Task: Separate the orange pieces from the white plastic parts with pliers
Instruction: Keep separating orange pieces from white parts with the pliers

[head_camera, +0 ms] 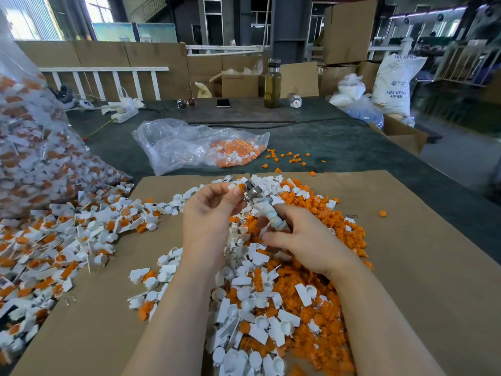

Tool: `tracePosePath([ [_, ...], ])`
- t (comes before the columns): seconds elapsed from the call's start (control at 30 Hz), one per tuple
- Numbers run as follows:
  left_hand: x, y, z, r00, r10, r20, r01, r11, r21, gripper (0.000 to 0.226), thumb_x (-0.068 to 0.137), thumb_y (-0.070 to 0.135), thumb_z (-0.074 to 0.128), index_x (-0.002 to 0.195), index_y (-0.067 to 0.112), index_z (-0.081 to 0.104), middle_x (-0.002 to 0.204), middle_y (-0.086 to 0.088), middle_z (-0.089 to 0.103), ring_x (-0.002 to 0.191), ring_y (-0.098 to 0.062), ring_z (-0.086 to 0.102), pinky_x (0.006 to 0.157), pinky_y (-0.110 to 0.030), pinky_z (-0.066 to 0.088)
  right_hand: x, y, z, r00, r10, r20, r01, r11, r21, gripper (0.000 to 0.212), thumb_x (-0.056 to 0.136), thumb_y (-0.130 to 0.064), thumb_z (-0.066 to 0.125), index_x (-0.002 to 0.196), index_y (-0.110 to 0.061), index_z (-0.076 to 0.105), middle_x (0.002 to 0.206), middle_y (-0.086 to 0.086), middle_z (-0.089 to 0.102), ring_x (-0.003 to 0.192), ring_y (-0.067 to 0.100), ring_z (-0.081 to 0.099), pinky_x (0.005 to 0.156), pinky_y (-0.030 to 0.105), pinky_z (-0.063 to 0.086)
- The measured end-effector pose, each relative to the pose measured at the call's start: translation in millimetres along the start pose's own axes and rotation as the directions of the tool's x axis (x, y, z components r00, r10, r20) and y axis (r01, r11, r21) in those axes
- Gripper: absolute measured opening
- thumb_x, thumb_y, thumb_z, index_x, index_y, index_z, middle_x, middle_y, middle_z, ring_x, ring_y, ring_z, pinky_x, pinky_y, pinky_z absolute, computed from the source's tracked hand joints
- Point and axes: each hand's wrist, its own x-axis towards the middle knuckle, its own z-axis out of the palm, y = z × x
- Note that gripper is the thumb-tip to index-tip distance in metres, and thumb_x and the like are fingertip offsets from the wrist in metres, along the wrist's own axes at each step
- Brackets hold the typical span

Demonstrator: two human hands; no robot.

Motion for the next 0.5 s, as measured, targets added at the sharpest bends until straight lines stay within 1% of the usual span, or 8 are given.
tracePosePath([
  [0.1, 0.3, 0.4, -1.1, 1.0, 0.013, 0.022, -0.014, 1.0, 0.015, 0.006, 0.089, 0.003, 0.068, 0.085, 0.008, 0.068, 0.066, 0.008, 0.069, 0.061, -0.004, 0.066, 0.063, -0.015, 0.053, 0.4, -0.2, 1.7, 1.0, -0.024, 0.006, 0.024, 1.0, 0.009, 0.012, 0.088, -0.019, 0.066, 0.099, -0.019, 0.062, 0.082, -0.008, 0.063, 0.071, 0.007, 0.061, 0.069, 0.033, 0.051],
  [0.13, 0.4, 0.5, -1.2, 0.999, 0.018, 0.027, -0.019, 1.0, 0.021, 0.007, 0.089, 0.003, 0.068, 0.085, 0.008, 0.068, 0.065, 0.008, 0.069, 0.061, -0.004, 0.066, 0.063, -0.015, 0.053, 0.5, 0.1, 2.1, 1.0, -0.03, 0.007, 0.03, 1.0, 0.0, 0.01, 0.088, -0.018, 0.065, 0.098, -0.018, 0.062, 0.08, -0.009, 0.062, 0.069, 0.006, 0.06, 0.069, 0.034, 0.052],
  [0.23, 0.2, 1.2, -1.1, 0.999, 0.03, 0.032, -0.031, 0.999, 0.03, 0.01, 0.089, 0.001, 0.067, 0.084, 0.009, 0.068, 0.064, 0.009, 0.068, 0.059, -0.003, 0.065, 0.062, -0.014, 0.052, 1.7, 0.3, 2.9, 1.0, -0.03, 0.002, 0.03, 0.998, -0.052, 0.01, 0.09, -0.018, 0.062, 0.099, -0.016, 0.063, 0.087, -0.002, 0.065, 0.079, 0.015, 0.065, 0.076, 0.046, 0.055],
  [0.27, 0.2, 1.4, -0.9, 0.999, 0.033, 0.029, -0.034, 0.999, 0.03, 0.01, 0.089, 0.0, 0.067, 0.084, 0.008, 0.067, 0.064, 0.009, 0.068, 0.059, -0.003, 0.065, 0.062, -0.014, 0.052, 2.0, 0.3, 3.6, 1.0, -0.028, -0.002, 0.028, 0.998, -0.058, 0.009, 0.09, -0.017, 0.061, 0.099, -0.017, 0.063, 0.088, -0.002, 0.065, 0.08, 0.015, 0.065, 0.077, 0.048, 0.054],
  [0.33, 0.0, 2.0, -0.3, 0.999, 0.036, 0.022, -0.036, 0.999, 0.034, 0.01, 0.089, 0.0, 0.066, 0.084, 0.008, 0.067, 0.063, 0.009, 0.068, 0.058, -0.003, 0.064, 0.062, -0.014, 0.052, 1.9, -0.3, 4.5, 1.0, -0.03, -0.007, 0.029, 0.997, -0.065, 0.011, 0.09, -0.017, 0.06, 0.098, -0.024, 0.062, 0.087, -0.007, 0.064, 0.079, 0.012, 0.063, 0.077, 0.047, 0.055],
  [0.37, 0.0, 2.2, 0.1, 0.999, 0.036, 0.02, -0.036, 0.999, 0.036, 0.01, 0.089, 0.0, 0.066, 0.083, 0.008, 0.067, 0.063, 0.009, 0.068, 0.058, -0.003, 0.064, 0.062, -0.014, 0.053, 1.8, -0.6, 4.7, 0.999, -0.031, -0.007, 0.03, 0.997, -0.065, 0.012, 0.091, -0.016, 0.06, 0.098, -0.026, 0.061, 0.088, -0.006, 0.064, 0.08, 0.013, 0.063, 0.077, 0.048, 0.055],
  [0.43, -0.3, 2.5, 1.0, 0.999, 0.033, 0.017, -0.034, 0.999, 0.039, 0.011, 0.09, 0.0, 0.066, 0.083, 0.008, 0.067, 0.063, 0.009, 0.067, 0.058, -0.002, 0.064, 0.062, -0.014, 0.052, 1.8, -1.0, 4.7, 0.999, -0.033, -0.007, 0.032, 0.997, -0.072, 0.012, 0.091, -0.016, 0.059, 0.097, -0.026, 0.061, 0.089, -0.002, 0.064, 0.082, 0.018, 0.063, 0.076, 0.049, 0.055],
  [0.5, -1.0, 2.8, 1.8, 0.999, 0.03, 0.015, -0.031, 0.998, 0.046, 0.011, 0.09, 0.0, 0.066, 0.083, 0.009, 0.067, 0.062, 0.01, 0.067, 0.058, -0.001, 0.064, 0.062, -0.013, 0.052, 1.9, -1.1, 4.9, 0.999, -0.038, -0.013, 0.037, 0.994, -0.102, 0.013, 0.091, -0.015, 0.058, 0.097, -0.025, 0.061, 0.089, -0.002, 0.064, 0.08, 0.018, 0.062, 0.075, 0.049, 0.054],
])
